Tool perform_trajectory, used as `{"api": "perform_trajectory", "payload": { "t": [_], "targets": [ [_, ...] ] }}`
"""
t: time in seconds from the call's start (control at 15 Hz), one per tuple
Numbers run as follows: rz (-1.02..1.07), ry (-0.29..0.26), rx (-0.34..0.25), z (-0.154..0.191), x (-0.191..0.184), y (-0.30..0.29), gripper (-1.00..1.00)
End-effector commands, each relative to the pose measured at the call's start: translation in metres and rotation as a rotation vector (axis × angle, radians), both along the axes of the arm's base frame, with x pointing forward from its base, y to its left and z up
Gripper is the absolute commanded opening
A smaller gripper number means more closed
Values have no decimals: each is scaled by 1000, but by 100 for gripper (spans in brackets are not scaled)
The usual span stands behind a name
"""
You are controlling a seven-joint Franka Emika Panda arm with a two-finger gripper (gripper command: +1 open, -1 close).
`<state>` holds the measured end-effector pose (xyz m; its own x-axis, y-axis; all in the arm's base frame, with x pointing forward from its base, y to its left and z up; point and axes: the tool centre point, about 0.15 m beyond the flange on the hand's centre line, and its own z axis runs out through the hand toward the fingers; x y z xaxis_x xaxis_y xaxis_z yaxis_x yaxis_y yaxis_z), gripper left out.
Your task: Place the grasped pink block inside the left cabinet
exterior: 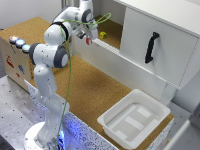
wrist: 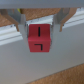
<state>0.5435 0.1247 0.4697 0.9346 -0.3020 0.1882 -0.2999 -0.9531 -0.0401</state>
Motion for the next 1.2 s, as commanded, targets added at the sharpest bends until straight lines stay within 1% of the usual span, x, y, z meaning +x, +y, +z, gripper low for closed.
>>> {"api": "perform_trajectory", "payload": {
  "t": [0.0,0.27,0.47,0.67,0.93,1.13],
  "targets": [
    [29,-33,23,-6,49,-34,-100],
    [85,-20,7,-9,82,-34,-100],
    [107,-37,3,-5,105,-33,-100],
    [126,-49,-2,1,119,-33,-100],
    [143,-47,-65,1,128,-32,-100],
    [140,-48,-81,0,135,-31,-100]
  ]
}}
